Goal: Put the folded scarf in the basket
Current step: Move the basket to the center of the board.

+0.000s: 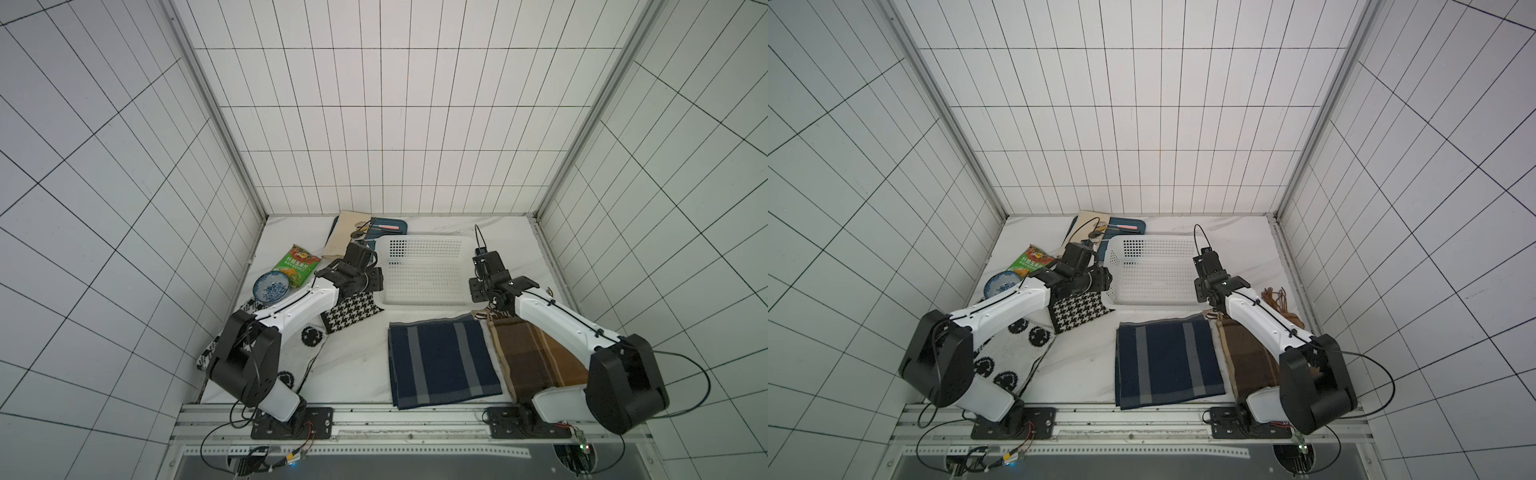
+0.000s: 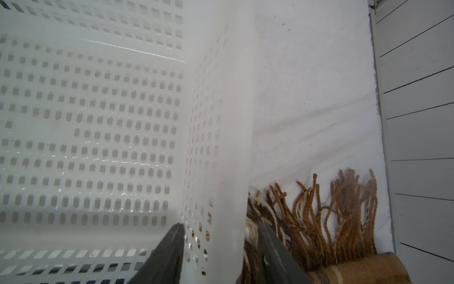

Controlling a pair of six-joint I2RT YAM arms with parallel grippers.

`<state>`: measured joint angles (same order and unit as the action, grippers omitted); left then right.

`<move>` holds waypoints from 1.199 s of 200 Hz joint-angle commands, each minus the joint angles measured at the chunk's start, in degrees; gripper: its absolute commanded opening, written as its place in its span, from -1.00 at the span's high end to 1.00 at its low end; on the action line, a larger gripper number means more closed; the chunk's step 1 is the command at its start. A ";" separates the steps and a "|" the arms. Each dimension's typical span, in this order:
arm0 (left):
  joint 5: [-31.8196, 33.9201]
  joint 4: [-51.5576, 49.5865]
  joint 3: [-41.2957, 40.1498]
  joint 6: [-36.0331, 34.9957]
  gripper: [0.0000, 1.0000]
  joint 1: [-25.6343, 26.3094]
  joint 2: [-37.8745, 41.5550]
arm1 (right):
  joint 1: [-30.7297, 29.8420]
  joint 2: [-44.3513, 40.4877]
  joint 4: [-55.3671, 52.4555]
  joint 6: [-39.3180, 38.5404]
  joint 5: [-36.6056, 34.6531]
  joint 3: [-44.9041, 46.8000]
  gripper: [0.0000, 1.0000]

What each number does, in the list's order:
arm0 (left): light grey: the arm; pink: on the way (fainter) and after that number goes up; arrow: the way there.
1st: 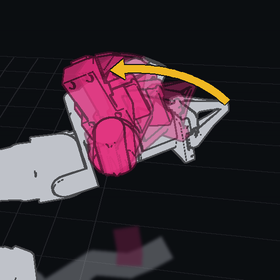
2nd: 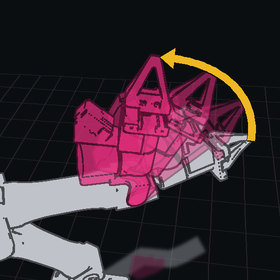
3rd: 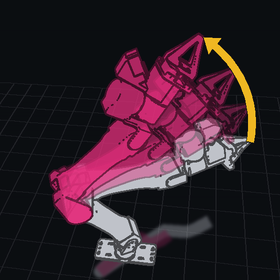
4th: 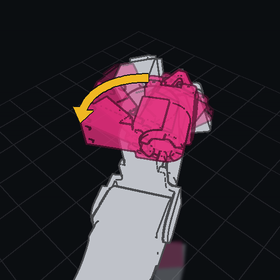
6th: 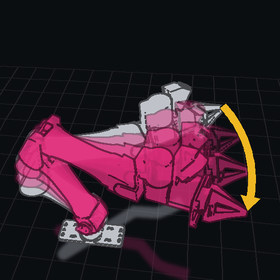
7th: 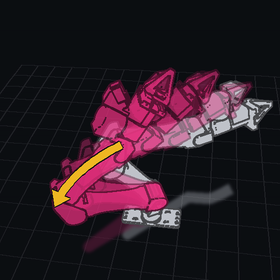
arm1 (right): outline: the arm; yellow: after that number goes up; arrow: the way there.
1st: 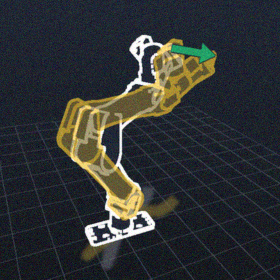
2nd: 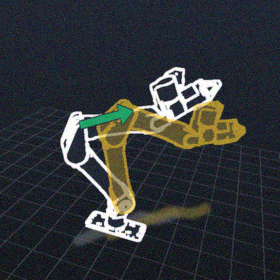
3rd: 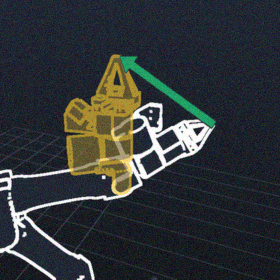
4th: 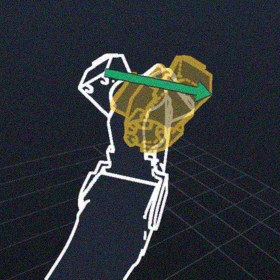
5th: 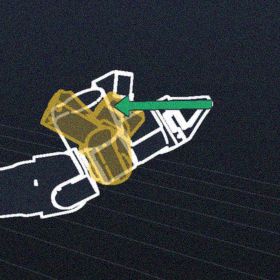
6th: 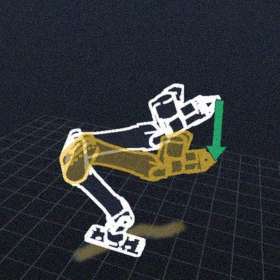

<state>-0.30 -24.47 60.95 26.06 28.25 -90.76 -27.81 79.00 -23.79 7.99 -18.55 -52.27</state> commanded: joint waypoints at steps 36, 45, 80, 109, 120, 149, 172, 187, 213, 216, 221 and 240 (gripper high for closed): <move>-5.82 -0.33 0.26 0.17 0.24 0.04 -2.53 | 0.92 -3.42 -2.91 2.98 4.63 0.91 0.35; -7.15 -0.21 -0.08 0.38 0.43 0.13 -2.39 | 0.92 -4.30 -2.93 3.16 4.75 1.35 0.42; -11.01 -1.43 -0.77 2.18 0.66 0.73 -2.38 | 1.55 -6.62 -3.47 3.55 6.28 2.57 0.53; -11.70 -1.56 -2.23 3.21 0.72 1.71 -0.66 | 1.77 -9.62 -3.91 3.77 6.80 4.00 0.54; -11.49 -2.11 -2.19 3.39 0.65 1.72 -0.60 | 2.21 -9.59 -3.81 3.76 7.09 3.89 0.50; -9.71 -3.71 -2.04 2.92 0.52 2.06 -0.79 | 2.37 -7.80 -3.83 3.53 6.94 3.32 0.36; -6.89 -3.57 -2.91 2.79 0.29 2.20 1.02 | 2.66 -6.10 -2.50 3.44 6.90 3.07 0.33; -5.48 -2.97 -3.64 2.80 0.16 2.16 3.37 | 2.68 -4.26 -2.02 3.06 6.76 1.89 0.33; -3.52 -0.85 -5.92 2.81 -0.06 2.14 9.00 | 2.29 -3.95 -1.08 2.79 5.85 0.76 0.35; -3.16 -0.67 -6.19 2.91 -0.06 2.16 9.74 | 2.17 -4.31 -1.13 2.78 5.43 0.77 0.34; -2.92 -0.32 -6.76 3.03 -0.07 2.15 10.95 | 1.92 -5.30 -1.08 2.70 4.86 1.06 0.32; -2.69 1.11 -9.69 3.74 -0.17 2.16 16.02 | 1.53 -10.12 -0.30 3.16 4.44 3.17 0.13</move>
<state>-5.15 -26.46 54.19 29.45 30.28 -80.03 -25.89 73.84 -24.40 10.87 -12.75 -50.02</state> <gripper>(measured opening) 0.564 0.401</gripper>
